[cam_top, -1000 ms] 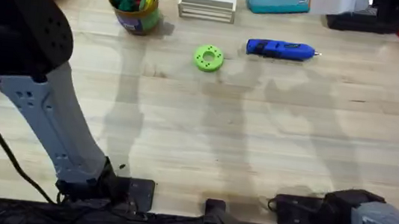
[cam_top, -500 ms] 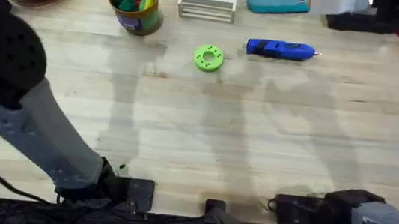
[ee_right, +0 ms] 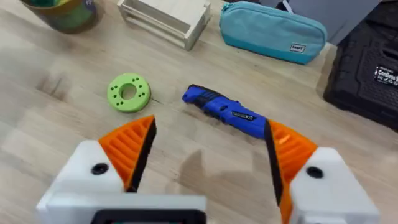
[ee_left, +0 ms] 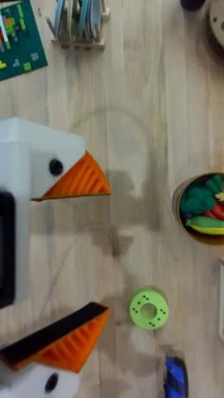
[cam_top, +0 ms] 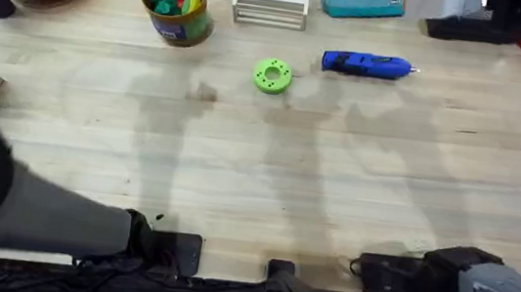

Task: Pick up the gripper from the table and insert it into the empty holder that is missing its gripper. Then pick up a screw, insert it into the mounting hole, and use the screwdriver to tighten it. Finally, clean up the table by picking up the vegetable and placing it into the bucket.

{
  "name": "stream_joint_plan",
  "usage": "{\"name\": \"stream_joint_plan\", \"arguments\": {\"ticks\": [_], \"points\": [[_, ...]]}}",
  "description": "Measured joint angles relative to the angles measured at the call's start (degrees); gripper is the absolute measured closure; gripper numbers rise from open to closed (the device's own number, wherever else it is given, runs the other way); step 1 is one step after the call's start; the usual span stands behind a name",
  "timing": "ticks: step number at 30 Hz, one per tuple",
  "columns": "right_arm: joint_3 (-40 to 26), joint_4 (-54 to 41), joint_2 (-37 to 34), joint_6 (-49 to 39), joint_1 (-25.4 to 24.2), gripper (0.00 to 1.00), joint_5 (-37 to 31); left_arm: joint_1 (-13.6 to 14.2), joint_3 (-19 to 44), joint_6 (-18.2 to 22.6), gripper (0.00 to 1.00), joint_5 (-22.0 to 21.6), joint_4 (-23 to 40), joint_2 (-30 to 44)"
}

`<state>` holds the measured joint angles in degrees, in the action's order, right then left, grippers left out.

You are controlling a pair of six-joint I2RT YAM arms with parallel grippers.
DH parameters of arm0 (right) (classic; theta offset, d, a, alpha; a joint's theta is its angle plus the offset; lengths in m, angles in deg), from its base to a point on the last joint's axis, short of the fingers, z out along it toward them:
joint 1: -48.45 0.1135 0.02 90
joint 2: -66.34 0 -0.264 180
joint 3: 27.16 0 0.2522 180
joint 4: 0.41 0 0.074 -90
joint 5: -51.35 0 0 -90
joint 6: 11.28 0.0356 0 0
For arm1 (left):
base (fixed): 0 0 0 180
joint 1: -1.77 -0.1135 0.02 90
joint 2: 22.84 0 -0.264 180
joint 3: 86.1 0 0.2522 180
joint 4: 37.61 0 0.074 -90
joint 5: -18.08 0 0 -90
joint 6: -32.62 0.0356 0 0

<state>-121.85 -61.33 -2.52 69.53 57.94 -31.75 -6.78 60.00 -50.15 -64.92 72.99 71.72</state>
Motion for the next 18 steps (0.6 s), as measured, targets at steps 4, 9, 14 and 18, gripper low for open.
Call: {"name": "stream_joint_plan", "arguments": {"ticks": [4, 9, 14, 18], "points": [[0.00, -0.22, 0.02, 0.00, 0.00, 0.010, 0.00, 0.00, -2.37, 0.00, 0.014, 0.00, -0.06, -6.32], [0.00, -1.07, 0.02, 0.00, 0.00, 0.012, 0.00, 0.00, -8.70, 0.00, 0.016, 0.00, -1.99, -13.00], [0.00, -1.07, 0.02, 0.00, 0.00, 0.012, 0.00, 0.00, -8.70, 0.00, 0.016, 0.00, -1.99, -13.00], [0.00, -1.07, 0.02, 0.00, 0.00, 0.012, 0.00, 0.00, -8.70, 0.00, 0.016, 0.00, -1.99, -13.00]]}}
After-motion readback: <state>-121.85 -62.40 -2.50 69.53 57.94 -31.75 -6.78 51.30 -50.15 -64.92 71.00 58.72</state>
